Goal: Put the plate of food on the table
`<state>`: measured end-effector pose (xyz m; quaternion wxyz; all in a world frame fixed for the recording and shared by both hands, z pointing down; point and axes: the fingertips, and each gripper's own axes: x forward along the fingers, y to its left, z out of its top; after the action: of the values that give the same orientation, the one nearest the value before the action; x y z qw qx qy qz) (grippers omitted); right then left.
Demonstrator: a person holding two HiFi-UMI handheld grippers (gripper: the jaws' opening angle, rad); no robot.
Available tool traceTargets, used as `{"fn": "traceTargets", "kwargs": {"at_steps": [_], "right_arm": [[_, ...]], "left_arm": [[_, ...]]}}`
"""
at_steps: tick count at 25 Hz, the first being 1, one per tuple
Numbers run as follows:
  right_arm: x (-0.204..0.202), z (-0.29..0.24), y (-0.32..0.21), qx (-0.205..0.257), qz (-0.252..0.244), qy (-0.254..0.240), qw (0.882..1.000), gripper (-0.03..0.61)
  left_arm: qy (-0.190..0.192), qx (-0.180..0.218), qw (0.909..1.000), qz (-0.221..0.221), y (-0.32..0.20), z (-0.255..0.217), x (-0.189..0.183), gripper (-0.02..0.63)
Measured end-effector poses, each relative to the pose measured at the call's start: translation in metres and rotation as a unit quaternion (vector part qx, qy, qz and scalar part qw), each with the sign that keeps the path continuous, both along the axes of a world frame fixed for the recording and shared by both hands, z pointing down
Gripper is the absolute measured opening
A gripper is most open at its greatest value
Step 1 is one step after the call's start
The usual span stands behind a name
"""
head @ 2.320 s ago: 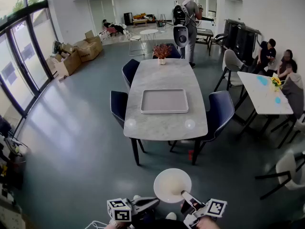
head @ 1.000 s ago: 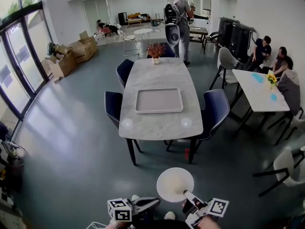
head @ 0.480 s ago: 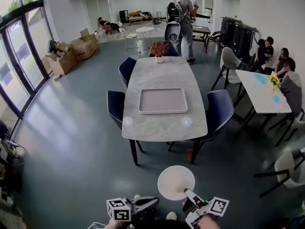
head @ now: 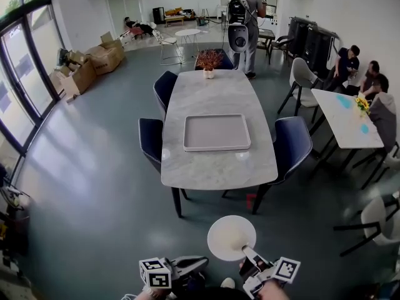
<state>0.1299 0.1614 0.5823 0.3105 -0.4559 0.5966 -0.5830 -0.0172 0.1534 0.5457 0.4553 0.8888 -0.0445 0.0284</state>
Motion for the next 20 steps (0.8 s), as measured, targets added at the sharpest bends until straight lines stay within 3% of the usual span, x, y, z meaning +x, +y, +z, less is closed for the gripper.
{"fn": "traceTargets", "kwargs": {"at_steps": [9,20], "right_arm": [[-0.017,-0.012,-0.047,0.009,0.025,-0.010,1.000,0.018],[-0.052,-0.019,-0.097,0.014,0.056,-0.003,0.998,0.018]], "left_arm": [[0.009,-0.006,0.9997,0.021,-0.043,0.001,-0.017,0.005],[0.014,-0.010,0.9994,0.030,-0.095,-0.003,-0.068,0.005]]}}
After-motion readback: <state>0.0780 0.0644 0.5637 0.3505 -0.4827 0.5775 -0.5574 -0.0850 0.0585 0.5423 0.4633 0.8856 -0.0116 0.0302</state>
